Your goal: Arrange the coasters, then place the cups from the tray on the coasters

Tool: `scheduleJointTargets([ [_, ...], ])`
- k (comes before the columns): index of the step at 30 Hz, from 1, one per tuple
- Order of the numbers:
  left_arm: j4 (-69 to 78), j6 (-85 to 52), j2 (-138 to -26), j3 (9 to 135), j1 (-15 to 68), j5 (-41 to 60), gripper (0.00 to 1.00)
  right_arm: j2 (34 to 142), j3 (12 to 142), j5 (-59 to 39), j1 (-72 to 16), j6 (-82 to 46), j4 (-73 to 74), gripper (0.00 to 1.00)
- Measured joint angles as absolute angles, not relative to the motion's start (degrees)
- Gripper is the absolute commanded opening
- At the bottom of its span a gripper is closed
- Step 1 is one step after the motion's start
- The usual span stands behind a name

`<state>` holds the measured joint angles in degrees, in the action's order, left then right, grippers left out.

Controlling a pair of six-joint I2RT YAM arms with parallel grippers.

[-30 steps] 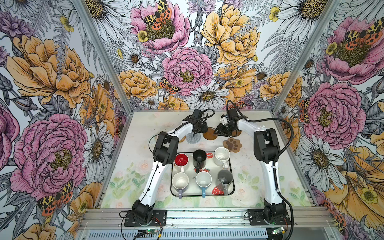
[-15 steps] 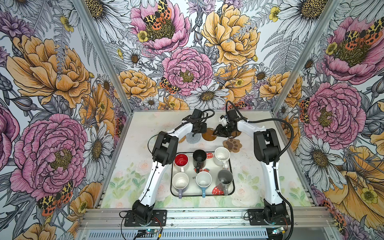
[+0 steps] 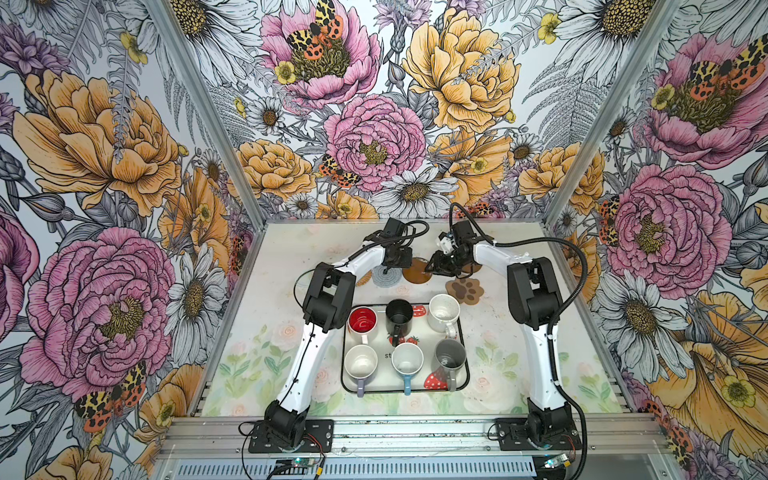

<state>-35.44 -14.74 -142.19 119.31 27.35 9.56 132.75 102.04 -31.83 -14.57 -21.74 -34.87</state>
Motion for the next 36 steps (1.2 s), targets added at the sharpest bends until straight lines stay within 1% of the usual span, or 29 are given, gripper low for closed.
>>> scheduleJointTargets([
  [10, -38.35, -14.72, -142.15, 120.92, 27.33, 8.16, 0.40, 132.75, 102.80, -32.16, -14.11, -21.56, -36.01, 0.47],
  [15, -40.12, -14.72, -140.62, 122.23, 26.92, 7.62, 0.40, 133.71, 105.32, -31.94, -12.97, -21.65, -37.65, 0.48],
  [21, -40.80, -14.44, -133.93, 122.23, 25.98, 6.79, 0.40, 137.19, 111.68, -32.27, -11.42, -22.55, -37.95, 0.48],
  [27, -40.40, -13.34, -123.83, 120.11, 26.06, 5.43, 0.40, 141.91, 117.45, -34.39, -11.35, -24.12, -37.58, 0.49],
  [32, -39.51, -13.23, -118.58, 115.50, 26.50, 4.40, 0.40, 142.23, 117.78, -34.85, -12.21, -24.62, -37.41, 0.48],
  [36, -37.80, -13.30, -115.48, 109.43, 26.61, 4.16, 0.41, 141.84, 116.14, -35.75, -13.08, -24.56, -35.99, 0.47],
])
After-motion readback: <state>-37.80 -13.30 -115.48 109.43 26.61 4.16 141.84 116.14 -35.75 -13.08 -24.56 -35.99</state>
